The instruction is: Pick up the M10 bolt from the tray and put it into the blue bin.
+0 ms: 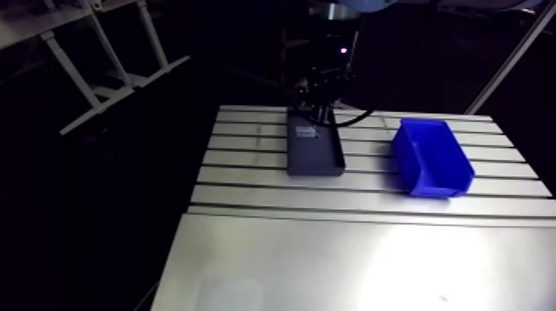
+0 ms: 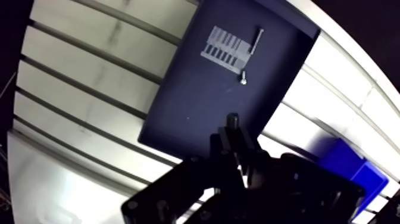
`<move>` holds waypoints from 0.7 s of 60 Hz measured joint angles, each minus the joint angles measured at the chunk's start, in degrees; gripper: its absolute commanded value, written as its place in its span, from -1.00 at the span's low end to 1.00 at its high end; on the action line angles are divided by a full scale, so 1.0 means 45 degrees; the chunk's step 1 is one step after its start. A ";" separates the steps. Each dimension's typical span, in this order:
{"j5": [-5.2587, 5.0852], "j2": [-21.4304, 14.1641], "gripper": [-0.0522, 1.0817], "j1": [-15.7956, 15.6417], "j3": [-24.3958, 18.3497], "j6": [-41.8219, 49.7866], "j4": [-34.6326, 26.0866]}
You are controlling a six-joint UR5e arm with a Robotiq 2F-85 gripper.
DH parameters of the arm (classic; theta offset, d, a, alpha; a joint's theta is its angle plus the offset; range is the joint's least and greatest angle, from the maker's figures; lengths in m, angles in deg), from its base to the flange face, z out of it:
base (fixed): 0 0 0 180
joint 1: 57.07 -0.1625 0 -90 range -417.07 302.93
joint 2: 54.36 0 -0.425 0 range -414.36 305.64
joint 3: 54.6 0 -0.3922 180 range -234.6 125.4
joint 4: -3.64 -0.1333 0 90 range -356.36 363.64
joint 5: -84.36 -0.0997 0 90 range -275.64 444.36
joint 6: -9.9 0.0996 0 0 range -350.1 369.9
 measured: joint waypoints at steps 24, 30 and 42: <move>-0.0303 -0.1631 0.99 0.0424 -0.0358 -0.4230 -0.2115; -0.0368 -0.1983 0.99 0.0648 -0.0490 -0.5606 -0.2785; -0.0399 -0.2520 0.99 0.1267 -0.0737 -0.8357 -0.3753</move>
